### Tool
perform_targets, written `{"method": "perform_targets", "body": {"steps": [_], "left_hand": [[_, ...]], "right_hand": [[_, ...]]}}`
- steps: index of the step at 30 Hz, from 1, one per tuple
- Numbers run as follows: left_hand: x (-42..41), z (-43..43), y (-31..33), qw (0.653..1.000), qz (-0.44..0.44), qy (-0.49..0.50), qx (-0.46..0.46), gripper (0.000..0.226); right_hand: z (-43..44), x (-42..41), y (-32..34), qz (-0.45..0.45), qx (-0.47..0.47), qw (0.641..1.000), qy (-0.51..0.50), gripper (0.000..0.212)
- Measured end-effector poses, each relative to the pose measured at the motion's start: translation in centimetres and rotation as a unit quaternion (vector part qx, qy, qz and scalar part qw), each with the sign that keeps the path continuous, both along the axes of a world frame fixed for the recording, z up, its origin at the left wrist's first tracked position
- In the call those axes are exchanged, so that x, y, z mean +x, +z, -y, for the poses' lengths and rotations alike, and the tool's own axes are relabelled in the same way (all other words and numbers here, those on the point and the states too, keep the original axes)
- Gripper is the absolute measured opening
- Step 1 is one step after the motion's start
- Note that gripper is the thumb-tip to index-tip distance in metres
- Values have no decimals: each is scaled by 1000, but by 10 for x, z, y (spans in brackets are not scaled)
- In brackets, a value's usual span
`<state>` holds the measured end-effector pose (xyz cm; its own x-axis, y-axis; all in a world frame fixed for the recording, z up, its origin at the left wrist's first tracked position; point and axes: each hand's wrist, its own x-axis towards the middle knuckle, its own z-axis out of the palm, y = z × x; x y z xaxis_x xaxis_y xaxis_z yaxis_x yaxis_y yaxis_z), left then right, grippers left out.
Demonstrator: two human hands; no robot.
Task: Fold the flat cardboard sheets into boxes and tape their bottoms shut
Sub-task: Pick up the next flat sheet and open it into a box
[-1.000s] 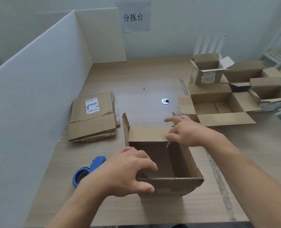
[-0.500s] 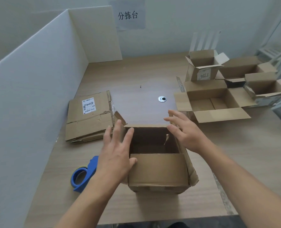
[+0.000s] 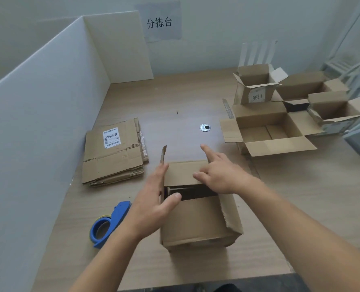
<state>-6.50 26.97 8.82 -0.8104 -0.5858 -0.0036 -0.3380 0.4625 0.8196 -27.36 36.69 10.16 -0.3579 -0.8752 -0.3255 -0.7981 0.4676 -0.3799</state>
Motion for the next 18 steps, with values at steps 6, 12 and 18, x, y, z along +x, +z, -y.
{"method": "perform_targets", "body": {"steps": [6, 12, 18], "left_hand": [[12, 4, -23, 989, 72, -103, 75, 78], [-2, -22, -62, 948, 197, -62, -242, 74], [3, -15, -75, 970, 121, -17, -209, 78]], "right_hand": [[-16, 15, -59, 95, -279, 946, -134, 43], [-18, 27, -90, 22, -280, 953, -118, 29], [-25, 35, -82, -20, -202, 973, -106, 50]]}}
